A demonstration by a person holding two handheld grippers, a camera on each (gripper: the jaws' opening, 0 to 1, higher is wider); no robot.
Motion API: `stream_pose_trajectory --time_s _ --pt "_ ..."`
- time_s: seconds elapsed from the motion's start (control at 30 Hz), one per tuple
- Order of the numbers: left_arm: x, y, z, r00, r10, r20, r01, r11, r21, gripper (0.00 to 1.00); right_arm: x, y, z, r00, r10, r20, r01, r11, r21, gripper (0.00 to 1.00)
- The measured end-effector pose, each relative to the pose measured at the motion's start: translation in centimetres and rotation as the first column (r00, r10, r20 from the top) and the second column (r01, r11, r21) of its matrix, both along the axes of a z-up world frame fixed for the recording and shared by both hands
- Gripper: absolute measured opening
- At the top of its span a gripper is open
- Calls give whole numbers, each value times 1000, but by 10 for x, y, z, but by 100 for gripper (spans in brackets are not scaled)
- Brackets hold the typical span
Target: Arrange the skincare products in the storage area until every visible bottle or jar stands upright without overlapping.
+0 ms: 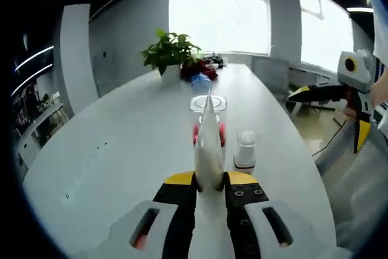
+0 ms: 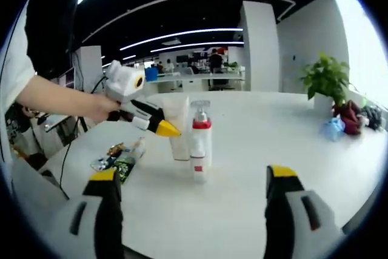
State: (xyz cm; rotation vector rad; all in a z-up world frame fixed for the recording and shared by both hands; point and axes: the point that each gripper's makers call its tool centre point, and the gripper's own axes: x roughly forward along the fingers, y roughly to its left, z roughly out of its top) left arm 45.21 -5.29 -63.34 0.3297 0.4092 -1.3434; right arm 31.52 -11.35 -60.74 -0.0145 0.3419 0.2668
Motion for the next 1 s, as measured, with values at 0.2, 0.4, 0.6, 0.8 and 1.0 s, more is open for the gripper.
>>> stream_pose_trajectory --time_s 0.2,0.4,0.6,0.8,1.0 --pt "0 0 0 1000 -3 -7 3 1000 -3 14 0 0 0 1000 -2 2 2 1000 0 100" --pt "-2 0 -4 1000 -5 -6 5 1000 10 15 0 1 -1 1000 1 -2 -1 1000 -4 100" --pt "-1 0 -2 1000 3 1 -3 1000 12 21 0 2 -1 1000 5 -2 -5 1000 -4 100" --pt "-1 9 -1 1000 31 0 -31 999 22 27 1 4 -1 1000 14 -5 -14 1000 -9 100" --pt "-2 26 0 996 90 2 -90 995 39 38 1 4 -3 1000 18 -10 -18 1000 1 100"
